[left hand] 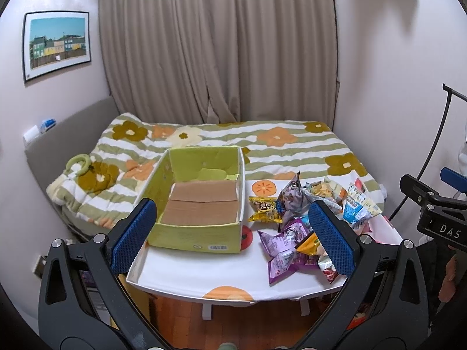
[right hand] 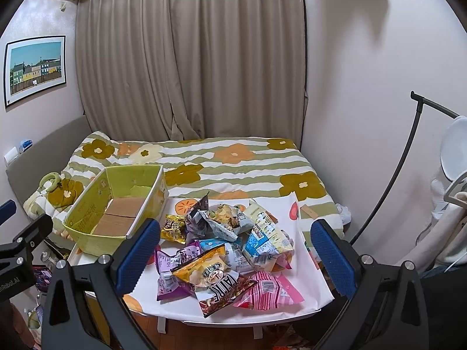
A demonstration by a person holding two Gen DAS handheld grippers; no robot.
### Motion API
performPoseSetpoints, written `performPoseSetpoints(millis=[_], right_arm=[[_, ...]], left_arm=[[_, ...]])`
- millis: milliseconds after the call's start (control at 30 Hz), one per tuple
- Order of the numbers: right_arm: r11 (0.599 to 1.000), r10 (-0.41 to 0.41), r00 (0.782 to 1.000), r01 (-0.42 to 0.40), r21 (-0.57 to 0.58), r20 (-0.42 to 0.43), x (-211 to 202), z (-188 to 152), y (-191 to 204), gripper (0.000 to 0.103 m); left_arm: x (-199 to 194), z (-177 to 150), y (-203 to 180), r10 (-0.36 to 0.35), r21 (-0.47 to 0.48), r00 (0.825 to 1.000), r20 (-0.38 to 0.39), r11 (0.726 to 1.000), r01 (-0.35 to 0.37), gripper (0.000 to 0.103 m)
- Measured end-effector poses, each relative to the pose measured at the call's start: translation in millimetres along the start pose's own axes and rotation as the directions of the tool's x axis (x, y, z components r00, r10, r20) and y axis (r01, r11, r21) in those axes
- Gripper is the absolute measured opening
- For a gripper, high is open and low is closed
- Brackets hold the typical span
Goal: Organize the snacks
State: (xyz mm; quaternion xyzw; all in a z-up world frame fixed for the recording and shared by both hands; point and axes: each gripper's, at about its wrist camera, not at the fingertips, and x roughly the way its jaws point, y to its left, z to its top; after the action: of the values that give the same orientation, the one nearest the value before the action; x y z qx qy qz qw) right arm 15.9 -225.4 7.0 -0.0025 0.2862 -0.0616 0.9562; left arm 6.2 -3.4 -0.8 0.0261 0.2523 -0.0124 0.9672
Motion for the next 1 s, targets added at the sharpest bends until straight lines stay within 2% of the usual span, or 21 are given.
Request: performPoseSetpoints(millis=[1000], right_arm=[[1.000,0.017,1.000,-0.017,0.006,-0.016,4.4,0.1,5.7,0.103]], left_arm=[[3.9,-5.0,-1.0,-0.002,-0.007,1.000,-0.015,1.000,0.001,0.103]])
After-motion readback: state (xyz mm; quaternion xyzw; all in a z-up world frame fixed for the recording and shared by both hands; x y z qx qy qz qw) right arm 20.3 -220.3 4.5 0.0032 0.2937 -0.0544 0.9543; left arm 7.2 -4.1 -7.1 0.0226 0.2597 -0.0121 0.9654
